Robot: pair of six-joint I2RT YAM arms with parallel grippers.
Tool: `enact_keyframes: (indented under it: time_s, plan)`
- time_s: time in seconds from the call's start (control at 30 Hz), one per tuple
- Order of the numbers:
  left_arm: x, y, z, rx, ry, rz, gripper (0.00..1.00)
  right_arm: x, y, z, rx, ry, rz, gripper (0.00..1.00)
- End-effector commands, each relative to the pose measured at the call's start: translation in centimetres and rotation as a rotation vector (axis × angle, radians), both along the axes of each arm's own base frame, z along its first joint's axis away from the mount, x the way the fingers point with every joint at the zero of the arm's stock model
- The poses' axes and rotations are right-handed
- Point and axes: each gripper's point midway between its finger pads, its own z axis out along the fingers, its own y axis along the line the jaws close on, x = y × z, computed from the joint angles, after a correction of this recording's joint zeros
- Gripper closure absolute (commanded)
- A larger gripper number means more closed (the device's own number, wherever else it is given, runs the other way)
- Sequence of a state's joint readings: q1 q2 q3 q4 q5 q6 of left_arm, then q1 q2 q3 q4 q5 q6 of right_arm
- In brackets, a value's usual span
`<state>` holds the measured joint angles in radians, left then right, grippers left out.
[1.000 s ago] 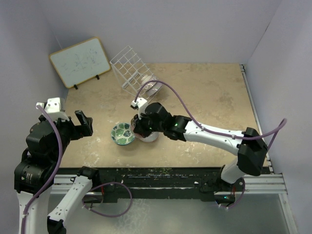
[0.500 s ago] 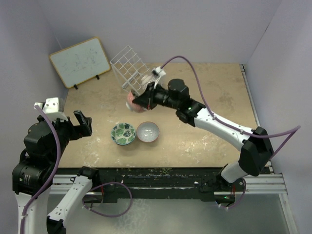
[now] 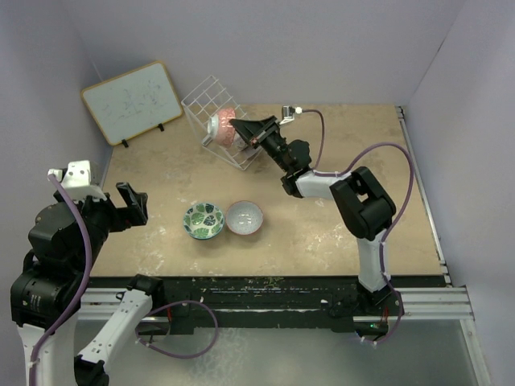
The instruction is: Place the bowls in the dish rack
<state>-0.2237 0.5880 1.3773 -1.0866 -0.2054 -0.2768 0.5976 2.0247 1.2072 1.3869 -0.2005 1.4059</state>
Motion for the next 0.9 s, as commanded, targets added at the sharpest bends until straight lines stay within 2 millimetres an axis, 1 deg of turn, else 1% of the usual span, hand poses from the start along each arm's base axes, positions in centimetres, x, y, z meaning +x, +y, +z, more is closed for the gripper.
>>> enact_keyframes:
  time_s: [0.0, 0.17, 0.4, 0.53, 0.57, 0.7, 0.87]
  plan:
    - [-0.2, 0.4, 1.3, 0.026, -0.031, 0.006, 0.01, -1.4, -5.6, 10.1, 0.381, -0.199, -0.101, 1.0]
    - [-0.4, 0.5, 1.3, 0.028, -0.034, 0.008, 0.01, 0.8, -6.6, 8.4, 0.428, -0.146, -0.171, 1.0]
    - [-0.5, 0.5, 1.0, 0.03, -0.025, 0.007, 0.01, 3.0, -7.4, 6.5, 0.466, -0.09, -0.22, 1.0]
    - [-0.5, 0.6, 0.7, 0.031, -0.018, 0.009, 0.01, 4.0, -7.4, 5.4, 0.477, -0.062, -0.239, 1.0]
    - [-0.5, 0.6, 0.7, 0.029, -0.018, 0.009, 0.01, 4.4, -7.3, 4.9, 0.48, -0.052, -0.239, 1.0]
    - [-0.5, 0.5, 0.5, 0.031, -0.013, 0.007, 0.01, 5.3, -6.8, 4.0, 0.501, -0.042, -0.224, 1.0]
    - [-0.8, 0.7, 0.5, 0.034, -0.015, 0.01, 0.01, 6.3, -6.4, 2.0, 0.51, -0.003, -0.22, 1.0]
